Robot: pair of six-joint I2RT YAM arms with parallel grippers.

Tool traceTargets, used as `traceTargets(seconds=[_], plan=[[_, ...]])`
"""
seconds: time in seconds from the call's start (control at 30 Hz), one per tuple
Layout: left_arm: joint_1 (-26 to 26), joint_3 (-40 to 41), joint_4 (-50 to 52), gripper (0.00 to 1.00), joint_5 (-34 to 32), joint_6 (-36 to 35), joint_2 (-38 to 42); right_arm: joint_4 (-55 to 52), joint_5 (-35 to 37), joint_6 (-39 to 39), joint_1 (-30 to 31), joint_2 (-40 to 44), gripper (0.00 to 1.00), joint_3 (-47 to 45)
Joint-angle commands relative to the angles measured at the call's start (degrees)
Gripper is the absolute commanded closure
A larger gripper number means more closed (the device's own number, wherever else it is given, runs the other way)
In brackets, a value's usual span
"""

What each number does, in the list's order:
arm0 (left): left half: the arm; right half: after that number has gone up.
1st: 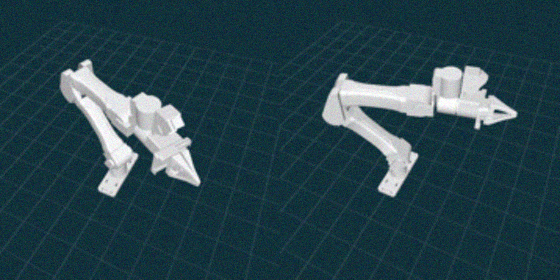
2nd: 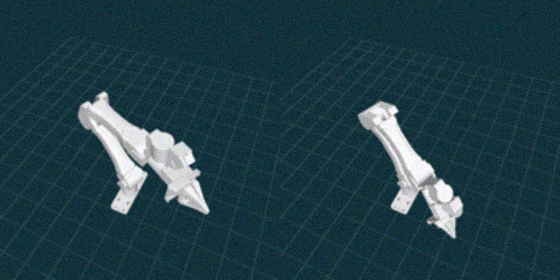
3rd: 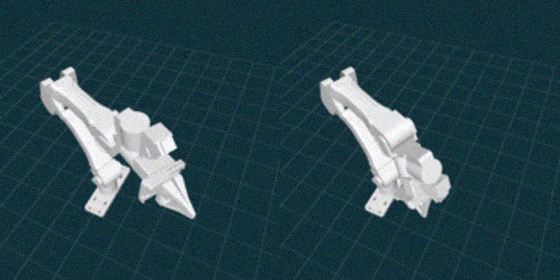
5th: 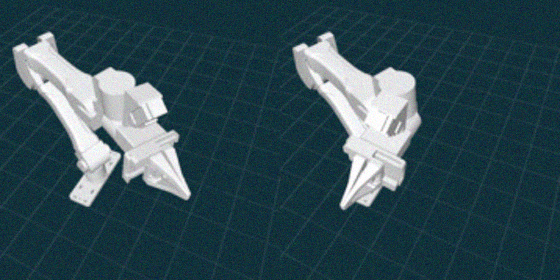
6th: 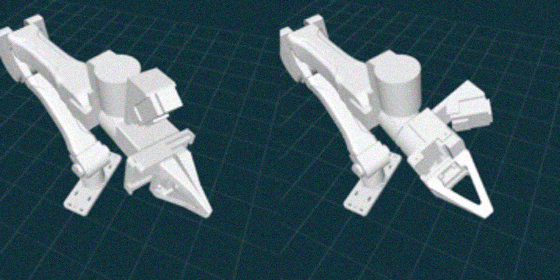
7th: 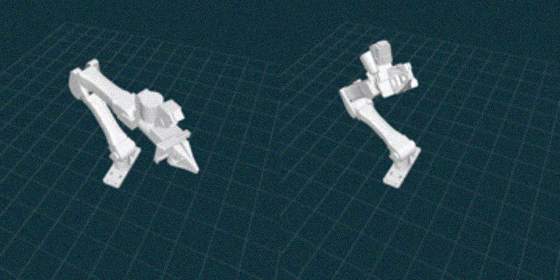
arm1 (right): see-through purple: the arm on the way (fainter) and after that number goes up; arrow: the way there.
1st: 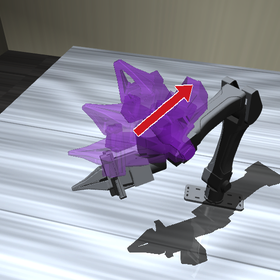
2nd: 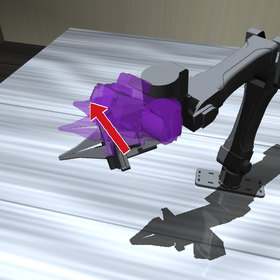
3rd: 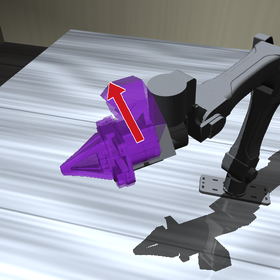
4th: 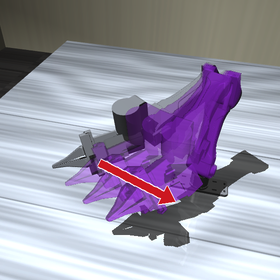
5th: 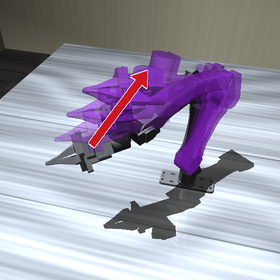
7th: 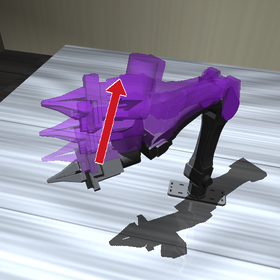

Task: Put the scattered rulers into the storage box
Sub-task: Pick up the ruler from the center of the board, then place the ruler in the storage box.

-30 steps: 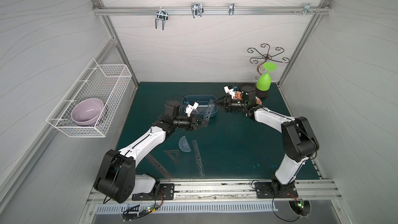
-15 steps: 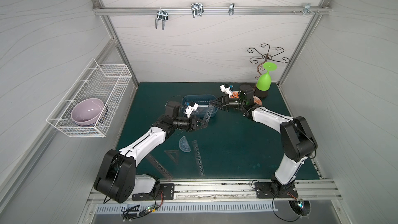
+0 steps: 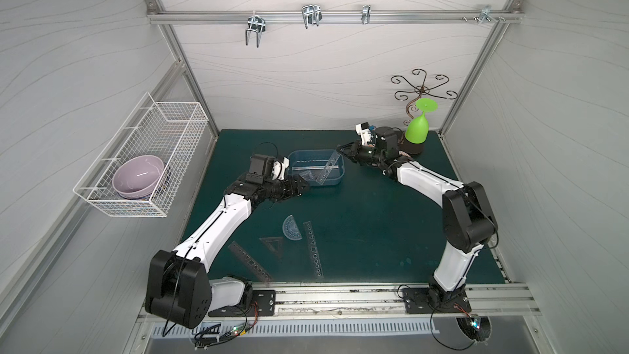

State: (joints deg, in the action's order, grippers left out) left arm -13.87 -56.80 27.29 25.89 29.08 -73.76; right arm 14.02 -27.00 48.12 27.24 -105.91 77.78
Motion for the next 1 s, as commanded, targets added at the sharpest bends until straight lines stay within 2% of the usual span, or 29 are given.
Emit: traceTargets(seconds=[0.0, 0.23, 0.57, 0.97], plan=[[0.9, -3.2, 9.3, 0.24, -14.4, -2.3, -1.5, 0.0, 15.9, -4.0, 2.1, -5.4, 1.0, 4.1], [1.0, -2.1, 9.5, 0.23, -16.1, -1.4, -2.6, 6.9, 25.0, -4.8, 5.7, -15.2, 1.0, 11.0], [1.1, -0.9, 8.8, 0.22, -14.2, -1.9, -3.7, 12.3, 22.6, 0.6, 7.5, -23.6, 1.0, 15.6], [1.3, -0.9, 8.8, 0.21, -12.8, -2.2, -4.1, 13.4, 20.8, -0.1, 10.5, -28.0, 0.83, 16.4]])
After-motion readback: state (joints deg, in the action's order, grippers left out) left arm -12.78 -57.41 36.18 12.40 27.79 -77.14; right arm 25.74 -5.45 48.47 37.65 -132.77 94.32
